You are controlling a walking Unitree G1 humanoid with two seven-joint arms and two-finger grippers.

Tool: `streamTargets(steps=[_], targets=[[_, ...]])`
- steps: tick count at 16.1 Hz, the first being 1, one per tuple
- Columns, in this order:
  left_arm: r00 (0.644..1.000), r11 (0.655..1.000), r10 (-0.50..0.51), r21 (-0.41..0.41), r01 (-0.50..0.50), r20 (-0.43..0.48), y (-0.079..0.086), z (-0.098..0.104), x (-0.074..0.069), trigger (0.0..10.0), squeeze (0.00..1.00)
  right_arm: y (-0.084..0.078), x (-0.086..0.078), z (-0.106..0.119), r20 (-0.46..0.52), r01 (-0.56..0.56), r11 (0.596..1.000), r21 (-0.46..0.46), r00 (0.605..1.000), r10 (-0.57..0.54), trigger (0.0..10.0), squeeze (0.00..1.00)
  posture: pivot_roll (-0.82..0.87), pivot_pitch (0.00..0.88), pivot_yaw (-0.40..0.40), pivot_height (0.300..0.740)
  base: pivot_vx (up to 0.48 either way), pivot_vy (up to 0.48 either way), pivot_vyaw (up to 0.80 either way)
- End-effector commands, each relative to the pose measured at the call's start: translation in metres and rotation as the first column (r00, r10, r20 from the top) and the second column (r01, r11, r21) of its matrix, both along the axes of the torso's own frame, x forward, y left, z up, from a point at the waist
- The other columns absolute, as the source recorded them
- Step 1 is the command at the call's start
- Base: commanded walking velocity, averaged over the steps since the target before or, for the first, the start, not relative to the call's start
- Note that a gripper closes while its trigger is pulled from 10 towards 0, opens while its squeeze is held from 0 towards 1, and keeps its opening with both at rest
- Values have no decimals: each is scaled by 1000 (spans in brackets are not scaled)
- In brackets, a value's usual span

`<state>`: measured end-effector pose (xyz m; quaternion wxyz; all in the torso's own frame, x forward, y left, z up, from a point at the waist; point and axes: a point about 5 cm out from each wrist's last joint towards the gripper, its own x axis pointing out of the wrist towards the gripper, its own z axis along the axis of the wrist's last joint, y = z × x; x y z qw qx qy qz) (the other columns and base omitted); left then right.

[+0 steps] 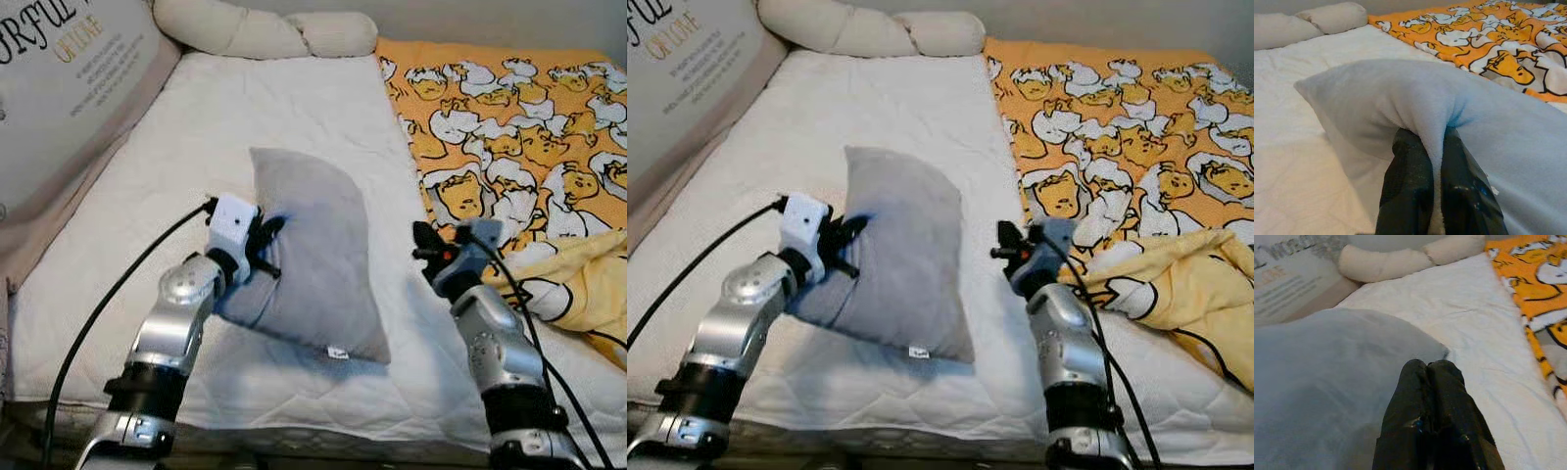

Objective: Clean up the room

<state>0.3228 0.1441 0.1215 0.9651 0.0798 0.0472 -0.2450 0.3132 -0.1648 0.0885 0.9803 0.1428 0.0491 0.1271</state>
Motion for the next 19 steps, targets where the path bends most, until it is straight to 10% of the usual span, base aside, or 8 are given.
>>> streamTargets(steps=[1, 19], targets=[[996, 1000, 5, 20, -6, 85, 0, 14, 2, 10000, 0, 1, -3, -1, 6, 0, 1000, -31, 1000, 1, 10000, 0, 22, 0, 3, 740, 0, 311, 0], [995, 996, 57, 66, -62, 83, 9, 11, 4, 10000, 0, 11, -6, -1, -3, -23, 999, -48, 1000, 23, 10000, 0, 46, 0, -17, 740, 0, 360, -141]])
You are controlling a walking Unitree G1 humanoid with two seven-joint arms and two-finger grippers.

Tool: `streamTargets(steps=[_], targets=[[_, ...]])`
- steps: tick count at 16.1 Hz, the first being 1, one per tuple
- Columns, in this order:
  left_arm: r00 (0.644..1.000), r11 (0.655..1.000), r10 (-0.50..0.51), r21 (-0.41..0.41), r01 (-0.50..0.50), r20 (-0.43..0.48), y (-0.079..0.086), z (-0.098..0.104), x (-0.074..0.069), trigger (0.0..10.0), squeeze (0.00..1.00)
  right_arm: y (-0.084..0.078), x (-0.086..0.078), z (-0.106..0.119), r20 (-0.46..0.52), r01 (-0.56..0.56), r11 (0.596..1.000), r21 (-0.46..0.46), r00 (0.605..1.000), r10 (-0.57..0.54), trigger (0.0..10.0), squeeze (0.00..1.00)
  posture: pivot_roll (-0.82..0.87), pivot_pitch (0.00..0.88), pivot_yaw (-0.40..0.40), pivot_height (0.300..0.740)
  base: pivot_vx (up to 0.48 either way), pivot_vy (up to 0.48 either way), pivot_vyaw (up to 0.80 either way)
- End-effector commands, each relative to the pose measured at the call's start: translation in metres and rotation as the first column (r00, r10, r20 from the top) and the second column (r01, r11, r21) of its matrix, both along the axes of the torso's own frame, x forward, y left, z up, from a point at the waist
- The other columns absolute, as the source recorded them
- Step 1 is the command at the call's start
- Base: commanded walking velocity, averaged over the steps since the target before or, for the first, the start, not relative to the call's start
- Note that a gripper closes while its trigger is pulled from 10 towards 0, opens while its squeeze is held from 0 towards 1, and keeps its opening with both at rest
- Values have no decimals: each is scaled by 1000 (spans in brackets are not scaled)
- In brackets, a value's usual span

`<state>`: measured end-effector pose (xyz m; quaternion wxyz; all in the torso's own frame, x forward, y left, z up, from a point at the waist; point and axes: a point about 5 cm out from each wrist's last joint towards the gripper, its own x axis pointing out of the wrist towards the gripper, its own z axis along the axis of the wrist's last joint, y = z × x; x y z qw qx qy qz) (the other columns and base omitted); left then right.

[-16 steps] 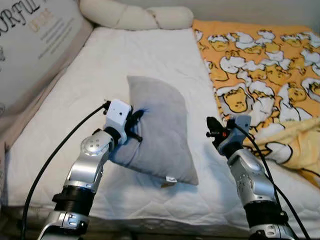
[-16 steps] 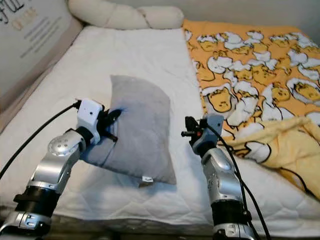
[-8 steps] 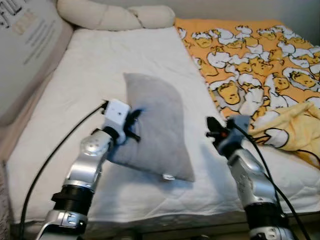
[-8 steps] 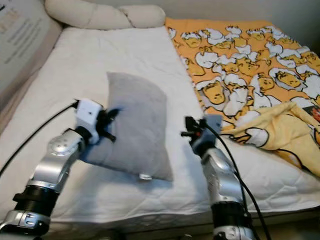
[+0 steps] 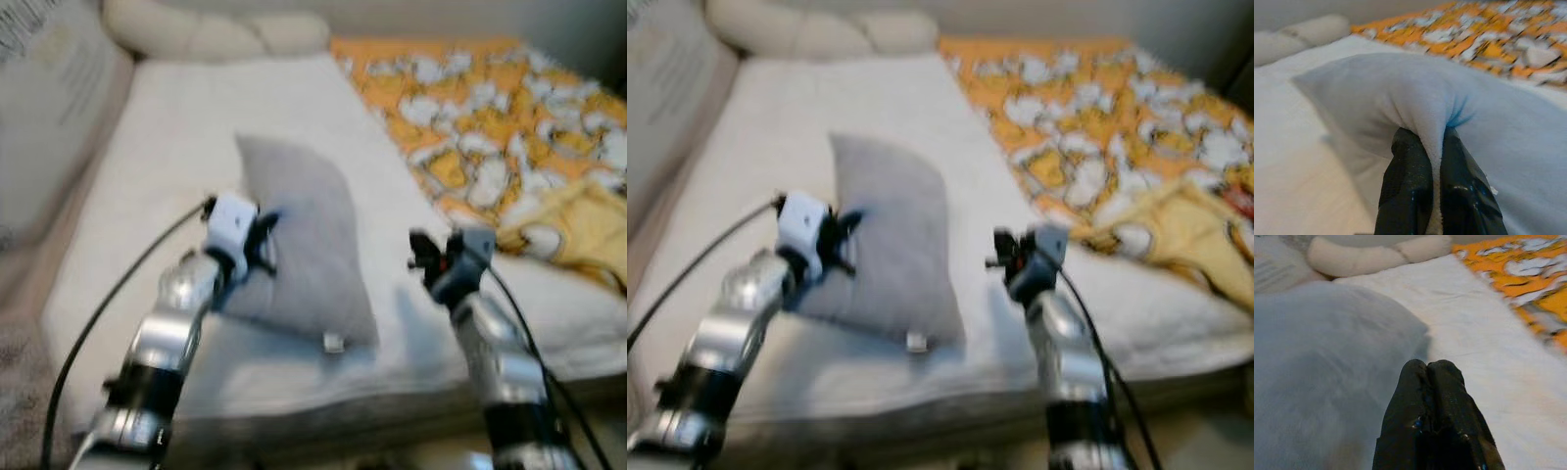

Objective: Clean up the room

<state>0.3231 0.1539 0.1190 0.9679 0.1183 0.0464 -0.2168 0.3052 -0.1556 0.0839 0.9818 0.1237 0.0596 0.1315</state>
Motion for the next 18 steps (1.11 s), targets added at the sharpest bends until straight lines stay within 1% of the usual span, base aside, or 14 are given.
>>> streamTargets(steps=[1, 13, 16, 18], targets=[[998, 1000, 9, -6, -8, 59, -1, 14, 4, 10000, 0, 3, 2, 3, 3, -14, 1000, -17, 1000, 15, 10000, 0, 47, 0, -20, 740, 0, 364, 0], [997, 999, 42, 1, -42, 64, 4, 15, 6, 10000, 0, 8, 0, 2, 5, -15, 999, -38, 1000, 15, 10000, 0, 50, 0, -9, 740, 0, 354, 0], [996, 998, 67, -19, -66, 64, 4, 15, 6, 10000, 0, 7, 0, 2, 6, -12, 1000, -27, 1000, 12, 10000, 0, 53, 0, -8, 740, 0, 0, 0], [996, 999, 49, -14, -48, 68, 1, 15, 5, 10000, 0, 8, -1, 2, 8, -14, 1000, -9, 1000, 14, 10000, 0, 52, 0, -6, 740, 0, 0, 0]])
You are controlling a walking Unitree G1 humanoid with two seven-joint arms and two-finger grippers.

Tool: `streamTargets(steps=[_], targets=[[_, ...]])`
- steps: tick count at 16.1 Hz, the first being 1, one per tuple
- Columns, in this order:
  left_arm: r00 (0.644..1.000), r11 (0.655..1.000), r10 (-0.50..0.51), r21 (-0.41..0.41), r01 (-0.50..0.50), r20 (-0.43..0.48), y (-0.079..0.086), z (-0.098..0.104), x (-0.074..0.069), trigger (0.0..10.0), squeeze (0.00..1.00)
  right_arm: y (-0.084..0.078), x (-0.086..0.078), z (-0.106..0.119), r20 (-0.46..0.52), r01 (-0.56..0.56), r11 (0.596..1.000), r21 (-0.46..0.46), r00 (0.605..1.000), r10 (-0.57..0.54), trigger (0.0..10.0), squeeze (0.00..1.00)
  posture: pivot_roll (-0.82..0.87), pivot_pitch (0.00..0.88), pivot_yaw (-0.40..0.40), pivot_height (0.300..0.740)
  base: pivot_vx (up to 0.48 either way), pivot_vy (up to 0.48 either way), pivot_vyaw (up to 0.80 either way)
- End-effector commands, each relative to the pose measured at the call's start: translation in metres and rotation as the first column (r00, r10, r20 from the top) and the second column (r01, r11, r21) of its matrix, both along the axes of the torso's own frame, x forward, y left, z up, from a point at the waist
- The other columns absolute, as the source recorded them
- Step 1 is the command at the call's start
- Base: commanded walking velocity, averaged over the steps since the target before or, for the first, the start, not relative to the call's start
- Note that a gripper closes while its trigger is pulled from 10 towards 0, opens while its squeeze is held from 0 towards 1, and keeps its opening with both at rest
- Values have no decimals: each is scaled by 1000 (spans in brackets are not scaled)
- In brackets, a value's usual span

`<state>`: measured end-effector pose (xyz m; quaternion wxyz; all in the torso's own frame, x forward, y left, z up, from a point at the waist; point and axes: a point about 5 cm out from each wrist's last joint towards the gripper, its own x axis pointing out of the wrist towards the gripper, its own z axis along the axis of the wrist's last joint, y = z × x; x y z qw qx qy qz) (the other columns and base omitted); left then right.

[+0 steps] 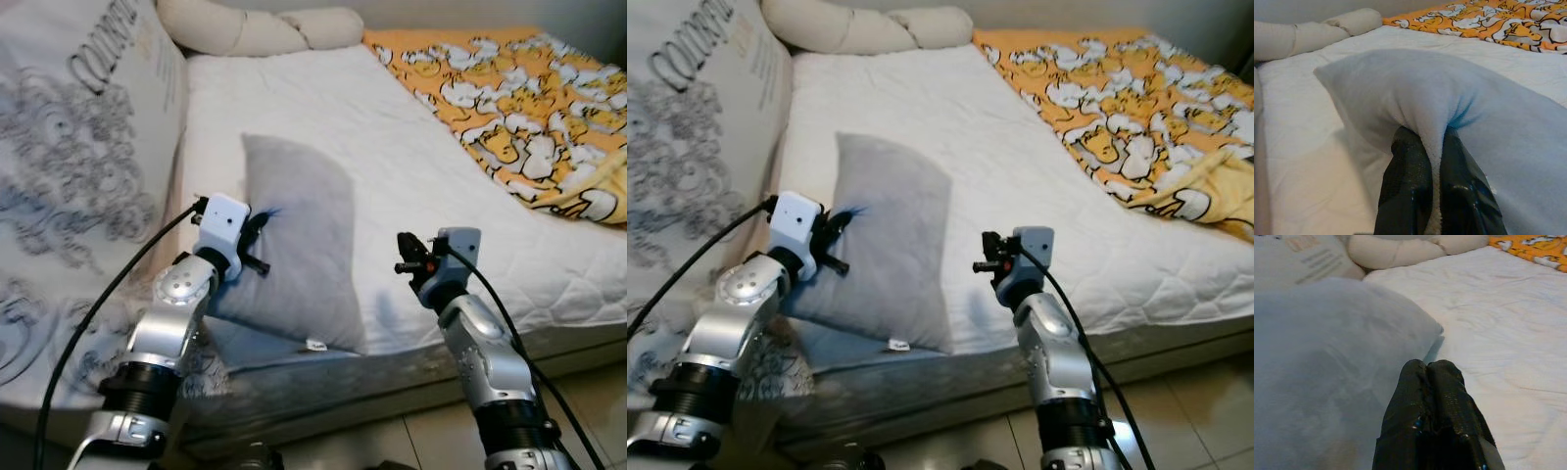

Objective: Clean up the room

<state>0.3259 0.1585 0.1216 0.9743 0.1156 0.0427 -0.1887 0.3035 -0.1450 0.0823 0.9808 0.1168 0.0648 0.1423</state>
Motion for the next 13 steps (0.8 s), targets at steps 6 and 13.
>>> streamTargets(steps=[6, 13], targets=[[998, 1000, 19, -12, -18, 59, -1, 15, 6, 10000, 0, -3, 0, 3, 18, -3, 1000, -28, 1000, 3, 10000, 0, 51, 0, -2, 740, 0, 0, 0], [998, 1000, 11, 0, -11, 55, -5, 13, 7, 10000, 0, -3, 1, 2, 22, -5, 999, -48, 1000, 6, 10000, 0, 49, 0, -3, 740, 0, 0, 0]])
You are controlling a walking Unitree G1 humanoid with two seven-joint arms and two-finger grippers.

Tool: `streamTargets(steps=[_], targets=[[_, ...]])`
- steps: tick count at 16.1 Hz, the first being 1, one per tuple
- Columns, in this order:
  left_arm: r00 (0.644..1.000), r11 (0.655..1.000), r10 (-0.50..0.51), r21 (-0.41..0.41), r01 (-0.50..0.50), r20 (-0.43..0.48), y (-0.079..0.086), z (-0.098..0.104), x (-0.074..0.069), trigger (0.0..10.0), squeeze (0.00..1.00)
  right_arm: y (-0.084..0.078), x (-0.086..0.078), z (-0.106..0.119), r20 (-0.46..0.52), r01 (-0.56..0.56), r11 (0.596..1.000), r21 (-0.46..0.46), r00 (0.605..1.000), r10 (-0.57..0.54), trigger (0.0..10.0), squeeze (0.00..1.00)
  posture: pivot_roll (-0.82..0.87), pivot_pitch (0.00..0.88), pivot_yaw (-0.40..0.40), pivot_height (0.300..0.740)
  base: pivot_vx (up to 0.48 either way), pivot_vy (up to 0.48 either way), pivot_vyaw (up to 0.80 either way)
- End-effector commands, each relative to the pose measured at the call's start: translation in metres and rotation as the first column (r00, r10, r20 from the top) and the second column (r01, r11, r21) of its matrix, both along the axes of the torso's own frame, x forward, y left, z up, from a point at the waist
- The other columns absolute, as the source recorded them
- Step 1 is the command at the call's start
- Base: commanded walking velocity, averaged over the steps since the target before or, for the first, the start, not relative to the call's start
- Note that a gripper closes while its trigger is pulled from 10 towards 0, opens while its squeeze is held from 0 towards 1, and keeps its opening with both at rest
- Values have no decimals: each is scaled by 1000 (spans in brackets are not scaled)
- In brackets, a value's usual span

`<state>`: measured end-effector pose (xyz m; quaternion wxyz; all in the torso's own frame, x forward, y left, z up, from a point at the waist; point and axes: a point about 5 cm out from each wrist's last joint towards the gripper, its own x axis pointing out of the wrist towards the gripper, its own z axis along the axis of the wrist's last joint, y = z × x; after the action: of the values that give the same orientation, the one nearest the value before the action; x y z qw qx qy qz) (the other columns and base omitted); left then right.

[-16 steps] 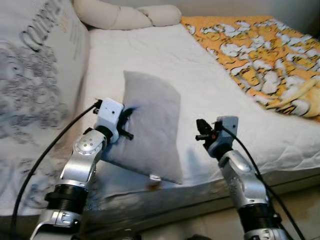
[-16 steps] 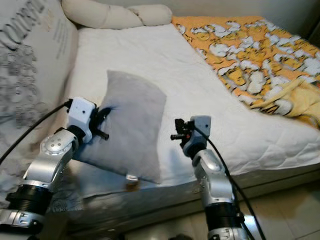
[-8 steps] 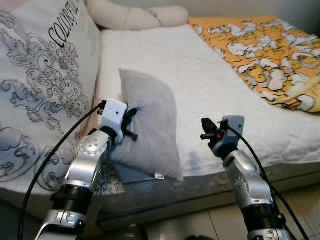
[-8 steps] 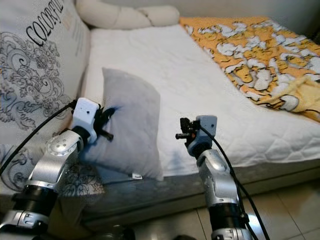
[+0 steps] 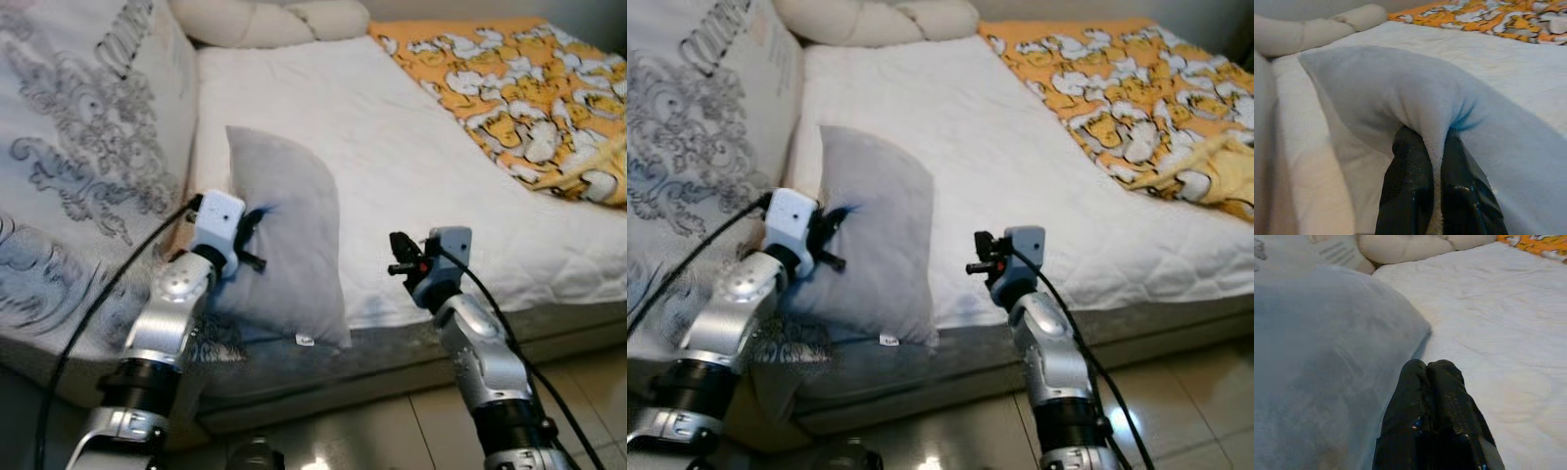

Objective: Clean up the room

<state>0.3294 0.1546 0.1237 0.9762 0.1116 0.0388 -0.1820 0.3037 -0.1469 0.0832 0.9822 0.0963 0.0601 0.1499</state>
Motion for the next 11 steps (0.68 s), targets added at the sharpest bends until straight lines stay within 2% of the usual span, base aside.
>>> streamTargets(steps=[1, 8, 11], targets=[[999, 1000, -2, 7, 1, 50, -2, 12, 5, 10000, 0, -2, 2, 2, 6, 9, 1000, -12, 1000, -9, 10000, 0, 49, 0, -5, 740, 0, 0, 0], [992, 997, 70, 4, -71, 102, 8, 21, 11, 10000, 0, 3, 3, 2, 6, -43, 997, -59, 999, 43, 10000, 0, 56, 0, -15, 740, 281, 0, 0], [993, 998, 68, 3, -68, 101, 7, 21, 12, 10000, 0, 3, 3, 2, 7, -47, 996, -70, 999, 47, 10000, 0, 55, 0, -13, 740, 305, 0, 0]])
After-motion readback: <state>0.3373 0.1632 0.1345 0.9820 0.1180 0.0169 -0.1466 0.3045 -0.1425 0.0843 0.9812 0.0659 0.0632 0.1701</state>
